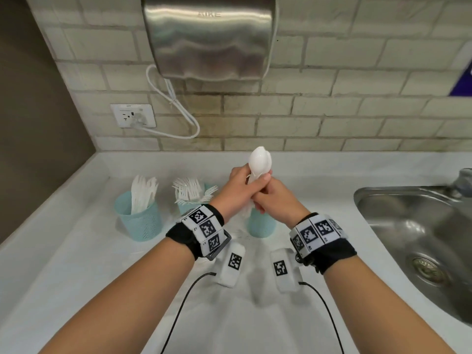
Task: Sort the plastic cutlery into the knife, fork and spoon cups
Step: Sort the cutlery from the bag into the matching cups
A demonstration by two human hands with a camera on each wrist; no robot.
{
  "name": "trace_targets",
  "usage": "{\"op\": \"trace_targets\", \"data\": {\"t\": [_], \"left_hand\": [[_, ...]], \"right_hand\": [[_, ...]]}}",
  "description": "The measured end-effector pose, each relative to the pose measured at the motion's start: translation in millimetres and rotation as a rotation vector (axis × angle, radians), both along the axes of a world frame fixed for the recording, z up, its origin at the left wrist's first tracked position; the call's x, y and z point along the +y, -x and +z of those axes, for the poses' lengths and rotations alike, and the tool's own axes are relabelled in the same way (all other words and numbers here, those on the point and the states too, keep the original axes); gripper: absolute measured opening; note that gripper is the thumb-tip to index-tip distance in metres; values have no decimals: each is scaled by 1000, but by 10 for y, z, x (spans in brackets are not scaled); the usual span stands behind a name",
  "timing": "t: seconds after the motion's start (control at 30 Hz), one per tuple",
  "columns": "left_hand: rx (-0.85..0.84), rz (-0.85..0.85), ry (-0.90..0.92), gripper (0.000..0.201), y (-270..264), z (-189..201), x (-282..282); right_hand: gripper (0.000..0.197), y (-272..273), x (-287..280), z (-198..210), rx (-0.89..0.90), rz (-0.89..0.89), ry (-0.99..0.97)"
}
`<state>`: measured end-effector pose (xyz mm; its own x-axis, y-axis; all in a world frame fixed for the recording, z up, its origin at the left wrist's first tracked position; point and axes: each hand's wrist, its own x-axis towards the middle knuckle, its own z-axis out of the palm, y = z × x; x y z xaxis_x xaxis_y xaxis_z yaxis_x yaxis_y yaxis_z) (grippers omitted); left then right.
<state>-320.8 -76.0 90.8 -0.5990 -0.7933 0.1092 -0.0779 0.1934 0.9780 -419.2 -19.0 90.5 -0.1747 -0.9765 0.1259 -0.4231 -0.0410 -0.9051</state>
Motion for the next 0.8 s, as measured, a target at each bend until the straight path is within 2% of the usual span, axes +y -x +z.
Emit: {"op": "trace_targets", "data": {"t": [0.07,0.13,0.27,0.3,0.4,0.5,0.67,0.73,0.8], "left_hand": [[-27,-18,61,31,85,-38,-8],[-127,32,171,38,94,-122,-27],[-602,3,542,36,-34,-410,-75],[-660,1,609,35,-43,-473,-81],[-640,53,720,35,-2,-558,-75],[-635,94,765,32,42,-579,-71],[-675,88,760,27,-14,-660,-98],[-664,65,718,27,-83,-652,-74],[-643,71,673,29,-208,-607,-36]], "right_hand": [[23,175,-10,-22,25,-44,-17],[11,368,-43,-70,-20,-143,8],[14,618,-131,-255,-84,-250,-30],[14,633,-151,-313,-65,-237,-66],[15,605,-190,-452,62,-202,-165],[20,574,-201,-476,144,-265,-181],[61,488,-104,-403,79,-395,-123],[61,415,-36,-367,94,-442,-56],[52,286,32,-325,134,-486,61]]}}
